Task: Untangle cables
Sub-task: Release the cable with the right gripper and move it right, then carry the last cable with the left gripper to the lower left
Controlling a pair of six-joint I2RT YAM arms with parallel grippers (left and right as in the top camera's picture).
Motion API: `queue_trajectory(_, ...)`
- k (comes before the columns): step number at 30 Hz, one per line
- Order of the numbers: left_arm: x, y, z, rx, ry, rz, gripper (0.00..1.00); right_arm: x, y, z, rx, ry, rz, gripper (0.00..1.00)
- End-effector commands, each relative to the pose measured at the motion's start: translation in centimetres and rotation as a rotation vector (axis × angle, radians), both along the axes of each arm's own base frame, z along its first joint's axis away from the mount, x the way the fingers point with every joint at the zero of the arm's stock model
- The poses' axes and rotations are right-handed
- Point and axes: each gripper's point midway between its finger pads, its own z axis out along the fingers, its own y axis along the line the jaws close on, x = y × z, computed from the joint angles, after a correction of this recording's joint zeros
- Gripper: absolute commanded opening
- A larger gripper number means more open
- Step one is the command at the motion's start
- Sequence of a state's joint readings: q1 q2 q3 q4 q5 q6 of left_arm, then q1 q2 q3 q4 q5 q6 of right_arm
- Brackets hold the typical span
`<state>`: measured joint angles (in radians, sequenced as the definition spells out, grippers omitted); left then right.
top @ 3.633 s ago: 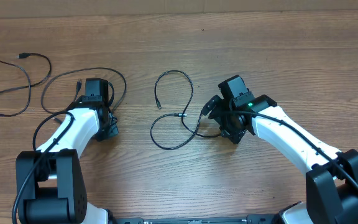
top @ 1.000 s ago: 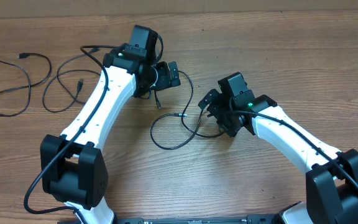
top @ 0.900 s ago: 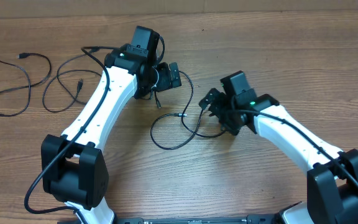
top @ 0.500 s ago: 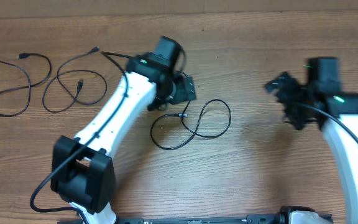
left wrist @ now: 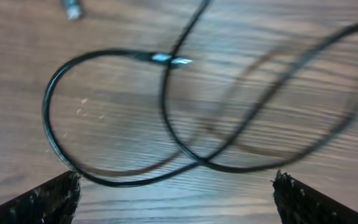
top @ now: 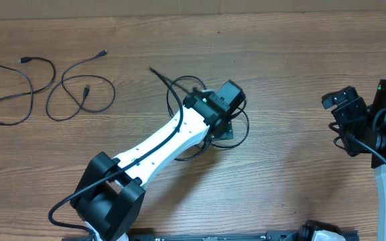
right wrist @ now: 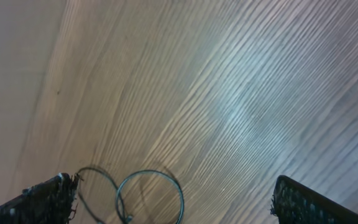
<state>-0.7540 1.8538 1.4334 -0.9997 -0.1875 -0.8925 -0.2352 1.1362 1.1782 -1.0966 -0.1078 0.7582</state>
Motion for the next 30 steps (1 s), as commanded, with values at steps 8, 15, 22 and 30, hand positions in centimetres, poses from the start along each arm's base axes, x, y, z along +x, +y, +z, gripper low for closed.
queue_trajectory(8,0.6,-1.6,-2.9,-0.111,-0.052,0.006,0.99,-0.2,-1.2,0.2,-0.058,0.014,-0.03,1.0)
queue_trajectory(15,0.7,-1.2,-3.5,-0.097,-0.068,0.013,1.0,-0.2,-1.2,0.1,-0.057,0.02,-0.03,1.0)
queue_trajectory(22,0.9,-1.5,-5.2,-0.133,-0.101,0.011,0.96,0.1,-1.2,-0.7,-0.05,0.049,-0.029,1.0)
queue_trajectory(30,1.4,-1.8,-5.4,-0.148,-0.134,-0.014,0.65,0.2,-1.3,-0.9,-0.049,0.055,-0.029,1.0)
